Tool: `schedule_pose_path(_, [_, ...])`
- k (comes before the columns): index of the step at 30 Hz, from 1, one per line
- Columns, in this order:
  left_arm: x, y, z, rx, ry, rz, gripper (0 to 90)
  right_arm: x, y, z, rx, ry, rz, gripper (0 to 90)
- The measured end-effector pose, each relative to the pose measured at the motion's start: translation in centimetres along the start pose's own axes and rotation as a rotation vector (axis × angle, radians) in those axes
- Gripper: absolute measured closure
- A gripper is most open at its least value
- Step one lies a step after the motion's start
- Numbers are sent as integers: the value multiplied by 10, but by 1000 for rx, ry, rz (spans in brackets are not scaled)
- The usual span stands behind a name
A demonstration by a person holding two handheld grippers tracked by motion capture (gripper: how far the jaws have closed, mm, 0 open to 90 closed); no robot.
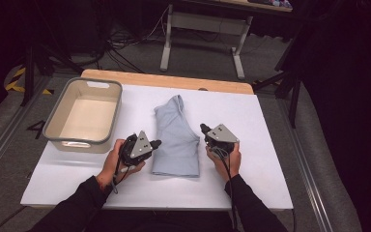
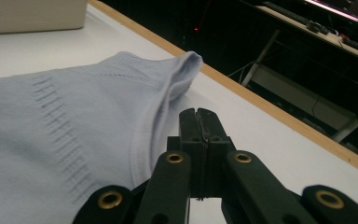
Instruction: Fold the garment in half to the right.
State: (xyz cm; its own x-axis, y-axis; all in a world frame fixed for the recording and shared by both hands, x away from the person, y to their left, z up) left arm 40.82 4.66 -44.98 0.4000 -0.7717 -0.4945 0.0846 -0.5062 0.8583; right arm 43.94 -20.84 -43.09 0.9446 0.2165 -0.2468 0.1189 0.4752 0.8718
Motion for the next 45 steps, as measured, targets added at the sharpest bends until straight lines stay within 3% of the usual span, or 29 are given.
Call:
schedule_pose_path(3, [3,-1,-4,-14,3,-8,896,6,9,-11,-25,71,0,900])
schedule_pose_path(9, [14,0,-9,-23,-6,-29,891,25,20,-26,-75,166,-4,900])
schedule_pose_path(14, [22,4,-14,-14,6,-46,890,43,25,-31,-113,205,-25,900])
schedule_pose_path(19, [31,-1,-24,-57,-12,-61,895,62,24,-34,-159,247,-58,900])
schedule_pose_path(24, [35,-4,-26,-71,-22,-79,896,84,14,-30,-155,288,-92,900])
schedule_pose_path(32, [39,-11,-27,-91,-34,-95,897,103,9,-27,-132,277,-145,900])
schedule_pose_path(35, [41,-12,-26,-90,-34,-96,897,110,8,-27,-138,239,-178,900])
schedule_pose_path(39, [41,-14,-24,-82,-30,-102,897,116,6,-20,-109,209,-210,900])
schedule_pose_path(45, [39,-12,-23,-82,-29,-83,896,113,14,-13,-68,206,-179,900])
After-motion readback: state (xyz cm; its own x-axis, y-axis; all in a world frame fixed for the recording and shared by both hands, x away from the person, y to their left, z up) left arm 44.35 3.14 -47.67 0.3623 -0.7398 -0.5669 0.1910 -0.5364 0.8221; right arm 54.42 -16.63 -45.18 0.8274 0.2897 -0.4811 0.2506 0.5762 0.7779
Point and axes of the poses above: each handheld gripper's, and its own axes: x roughly forward along the jaws, y roughly out of its top, z roughly to its right, the point moved 3 cm from there along x, roughly forward along the jaws, and after that the axes turned 13 degrees about -y, right-handed, at the moved point
